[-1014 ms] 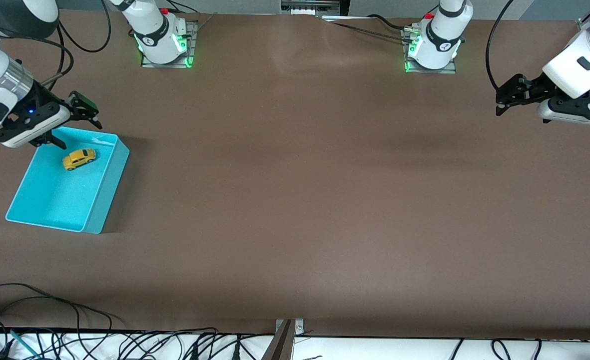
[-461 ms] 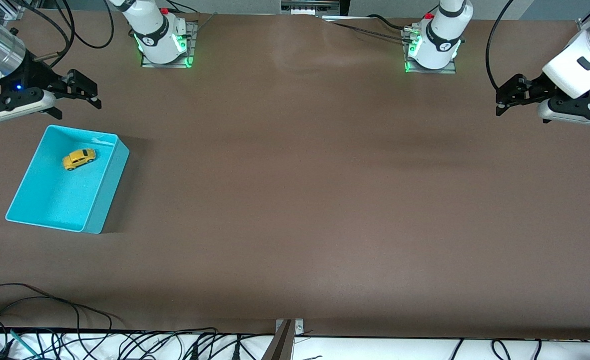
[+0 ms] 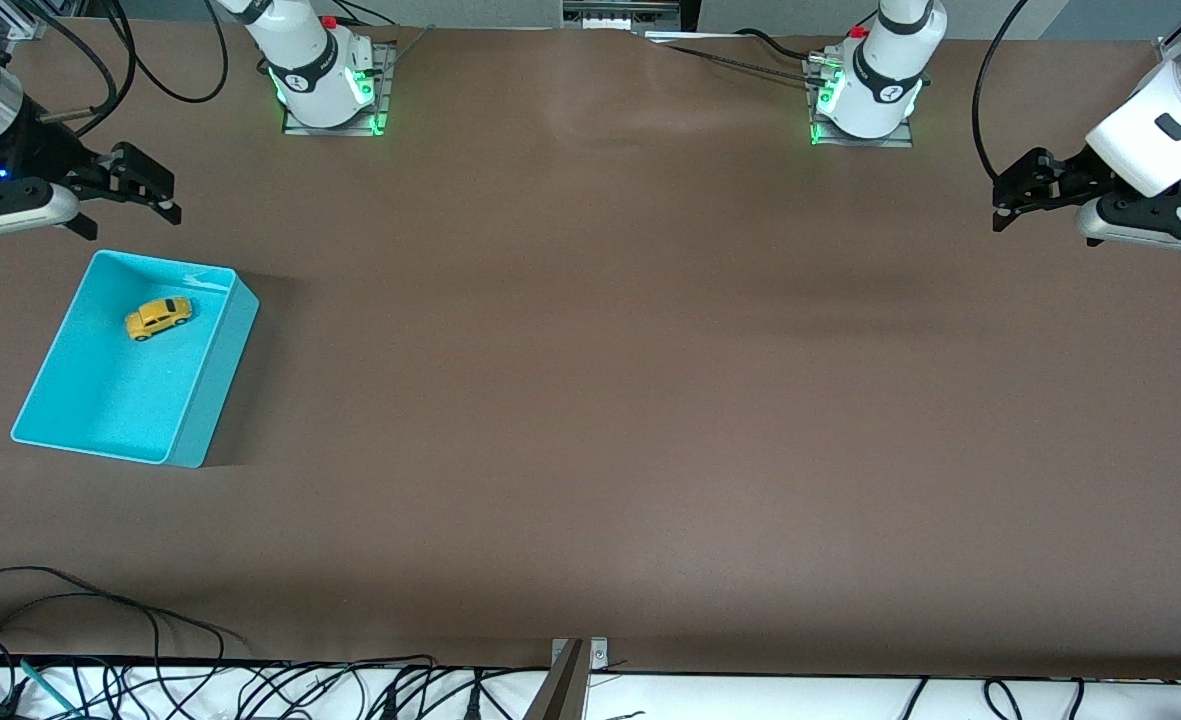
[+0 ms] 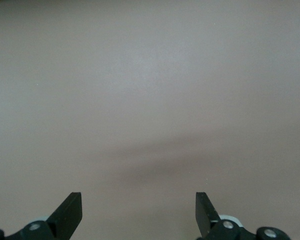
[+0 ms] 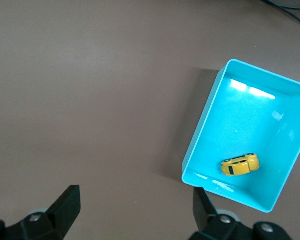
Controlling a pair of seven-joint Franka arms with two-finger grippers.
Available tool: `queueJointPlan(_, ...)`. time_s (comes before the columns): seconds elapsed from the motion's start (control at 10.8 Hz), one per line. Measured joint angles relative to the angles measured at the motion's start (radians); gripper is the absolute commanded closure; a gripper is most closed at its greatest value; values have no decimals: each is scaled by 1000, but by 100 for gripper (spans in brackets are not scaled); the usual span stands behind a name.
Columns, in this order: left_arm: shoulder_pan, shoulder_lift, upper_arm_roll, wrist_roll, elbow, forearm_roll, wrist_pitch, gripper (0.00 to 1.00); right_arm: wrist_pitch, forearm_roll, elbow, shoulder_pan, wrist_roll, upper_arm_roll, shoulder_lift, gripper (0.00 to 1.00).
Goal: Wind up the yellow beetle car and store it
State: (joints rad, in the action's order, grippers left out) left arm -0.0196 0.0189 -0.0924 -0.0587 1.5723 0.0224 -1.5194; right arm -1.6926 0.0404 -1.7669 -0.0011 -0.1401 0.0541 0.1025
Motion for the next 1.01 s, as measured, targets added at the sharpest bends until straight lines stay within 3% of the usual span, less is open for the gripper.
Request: queueJointPlan(1.01,0,0,0,0,0,0,0,0,50,-19,39,13,16,-3,-28,0)
